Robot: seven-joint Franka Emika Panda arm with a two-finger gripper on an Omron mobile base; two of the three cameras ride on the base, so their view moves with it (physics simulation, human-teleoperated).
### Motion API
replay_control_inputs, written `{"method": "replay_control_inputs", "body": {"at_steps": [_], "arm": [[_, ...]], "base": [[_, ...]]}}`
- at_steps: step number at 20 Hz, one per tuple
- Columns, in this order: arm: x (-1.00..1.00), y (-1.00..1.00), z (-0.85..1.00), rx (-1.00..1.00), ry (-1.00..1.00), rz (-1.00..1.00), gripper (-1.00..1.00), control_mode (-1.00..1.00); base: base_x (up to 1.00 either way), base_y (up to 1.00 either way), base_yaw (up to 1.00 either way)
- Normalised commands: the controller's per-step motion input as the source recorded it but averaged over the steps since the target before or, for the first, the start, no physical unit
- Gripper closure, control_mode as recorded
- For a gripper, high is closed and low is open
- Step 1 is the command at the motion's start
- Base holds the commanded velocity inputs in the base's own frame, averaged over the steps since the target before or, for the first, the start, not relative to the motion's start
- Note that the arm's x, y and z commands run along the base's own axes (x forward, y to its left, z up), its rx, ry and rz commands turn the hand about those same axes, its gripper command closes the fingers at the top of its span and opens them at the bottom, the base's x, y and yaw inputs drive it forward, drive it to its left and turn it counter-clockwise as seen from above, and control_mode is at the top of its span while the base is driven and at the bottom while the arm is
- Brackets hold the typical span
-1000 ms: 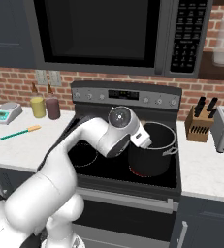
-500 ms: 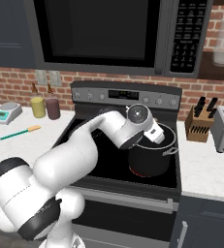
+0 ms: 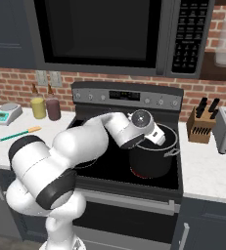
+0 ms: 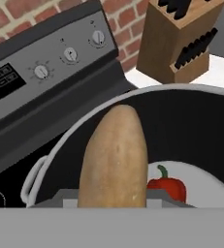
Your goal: Put the bell pepper and sweet potato in the pot. Retrieve the spatula and lightly stir the vegetables in the pot.
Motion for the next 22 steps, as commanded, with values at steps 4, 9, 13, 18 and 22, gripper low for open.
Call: {"method": "replay_control_inputs", "body": {"at_steps": [4,9,13,18,22], "arm": [[0.25,0.00,-0.22,-0.08,0.01,0.06,1.00,-1.00],[0.10,-0.03,-0.05,-0.08,0.00,0.06,1.00,-1.00],[0.14,-0.01,-0.07,-0.09,0.00,0.05,1.00,-1.00],[0.17,0.00,-0.13,-0.09,0.03,0.04,1.00,-1.00],[0.07,-0.03,-0.05,-0.09,0.05,0.03,1.00,-1.00]], "base": [[0.00,0.00,0.00],[0.00,0.00,0.00],[0.00,0.00,0.00],[0.00,0.00,0.00],[0.00,0.00,0.00]]}}
